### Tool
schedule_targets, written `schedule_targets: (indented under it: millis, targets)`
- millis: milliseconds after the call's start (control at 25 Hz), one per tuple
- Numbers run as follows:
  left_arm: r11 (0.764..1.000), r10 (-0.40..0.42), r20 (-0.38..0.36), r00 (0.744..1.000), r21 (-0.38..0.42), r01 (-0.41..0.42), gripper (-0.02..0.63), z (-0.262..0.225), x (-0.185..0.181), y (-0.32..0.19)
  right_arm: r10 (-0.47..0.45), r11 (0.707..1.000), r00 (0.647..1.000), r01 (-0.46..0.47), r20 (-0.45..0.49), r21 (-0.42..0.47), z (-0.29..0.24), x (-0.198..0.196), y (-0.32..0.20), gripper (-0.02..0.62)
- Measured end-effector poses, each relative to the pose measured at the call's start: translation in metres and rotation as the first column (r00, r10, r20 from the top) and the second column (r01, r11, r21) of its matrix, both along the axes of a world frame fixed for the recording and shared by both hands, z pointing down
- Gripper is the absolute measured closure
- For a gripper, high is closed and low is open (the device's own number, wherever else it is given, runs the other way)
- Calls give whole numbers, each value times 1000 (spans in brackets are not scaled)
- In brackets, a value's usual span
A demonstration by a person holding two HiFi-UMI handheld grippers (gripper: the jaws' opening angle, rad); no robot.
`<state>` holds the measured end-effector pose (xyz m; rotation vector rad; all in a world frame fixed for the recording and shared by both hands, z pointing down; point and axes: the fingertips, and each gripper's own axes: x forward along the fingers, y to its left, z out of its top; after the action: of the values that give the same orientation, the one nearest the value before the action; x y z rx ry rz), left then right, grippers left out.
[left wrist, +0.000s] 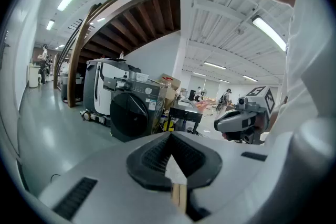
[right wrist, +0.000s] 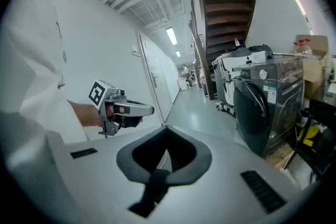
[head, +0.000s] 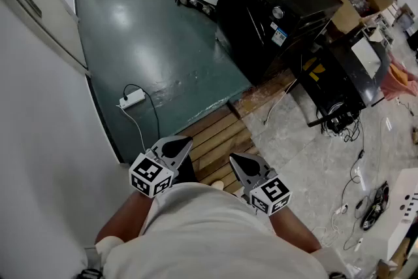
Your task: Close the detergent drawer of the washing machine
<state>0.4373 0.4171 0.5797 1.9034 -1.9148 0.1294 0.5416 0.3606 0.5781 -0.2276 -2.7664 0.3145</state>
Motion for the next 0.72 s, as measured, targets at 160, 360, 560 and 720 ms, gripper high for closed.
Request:
schedule_targets:
  millis: [160, 360, 560, 720]
  targets:
    - [1000, -2, 4, 1000, 26, 1, 611, 1, -44, -7, -1, 1000, 1000, 2, -9, 21, 3, -44, -6, 594]
    - [998, -2, -2, 1000, 56, 3, 611, -4, -106, -6, -9, 999, 999, 10, -39, 33, 0, -108, -3, 594]
    - [999, -5, -5, 1000, 53, 5, 611, -31, -171, 12, 16, 1000, 999, -16, -36, -2, -34, -181, 8, 592]
    - [999, 12, 58, 998, 42, -15, 537, -62, -219, 27, -2, 1000, 1000, 2, -31, -4, -66, -232, 23, 589]
